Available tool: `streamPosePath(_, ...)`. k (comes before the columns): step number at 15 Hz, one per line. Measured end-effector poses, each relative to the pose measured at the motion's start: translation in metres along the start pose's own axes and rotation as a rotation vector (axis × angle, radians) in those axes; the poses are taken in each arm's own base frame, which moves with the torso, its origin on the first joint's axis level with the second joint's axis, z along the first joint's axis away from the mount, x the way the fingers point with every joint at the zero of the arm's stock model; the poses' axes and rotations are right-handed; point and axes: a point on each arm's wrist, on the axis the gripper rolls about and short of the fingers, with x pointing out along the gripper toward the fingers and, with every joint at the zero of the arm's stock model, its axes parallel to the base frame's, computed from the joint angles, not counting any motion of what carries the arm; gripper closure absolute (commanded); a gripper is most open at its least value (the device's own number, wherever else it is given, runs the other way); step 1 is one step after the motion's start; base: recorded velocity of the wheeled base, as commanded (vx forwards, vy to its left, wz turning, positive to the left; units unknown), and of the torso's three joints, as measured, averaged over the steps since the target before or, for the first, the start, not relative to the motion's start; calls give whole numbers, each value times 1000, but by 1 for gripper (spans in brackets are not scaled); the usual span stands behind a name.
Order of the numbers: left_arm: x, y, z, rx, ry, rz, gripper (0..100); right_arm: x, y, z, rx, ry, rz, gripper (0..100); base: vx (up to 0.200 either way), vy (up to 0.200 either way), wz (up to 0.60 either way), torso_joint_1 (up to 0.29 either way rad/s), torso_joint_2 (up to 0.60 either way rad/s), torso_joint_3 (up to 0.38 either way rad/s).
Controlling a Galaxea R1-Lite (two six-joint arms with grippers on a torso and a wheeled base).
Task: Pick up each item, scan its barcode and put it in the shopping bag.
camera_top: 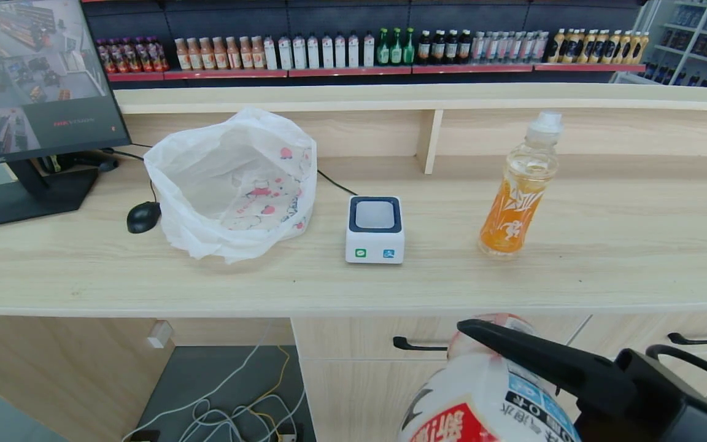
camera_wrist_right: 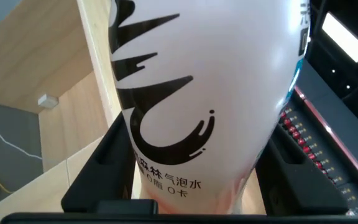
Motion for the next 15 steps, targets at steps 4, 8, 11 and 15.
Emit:
streamPosePath(4,0,0,0,0,0,0,0,4,7,10,-45,-50,37,100,0,0,0,0,0,0)
streamPosePath(8,0,0,0,0,0,0,0,3,14,13,-115,-75,67,100,0,0,0,0,0,0)
streamPosePath(11,0,0,0,0,0,0,0,4,15,15,-225,-85,65,100,0,0,0,0,0,0)
streamPosePath(15,0,0,0,0,0,0,0,5,17,15,-250,-89,71,100,0,0,0,0,0,0)
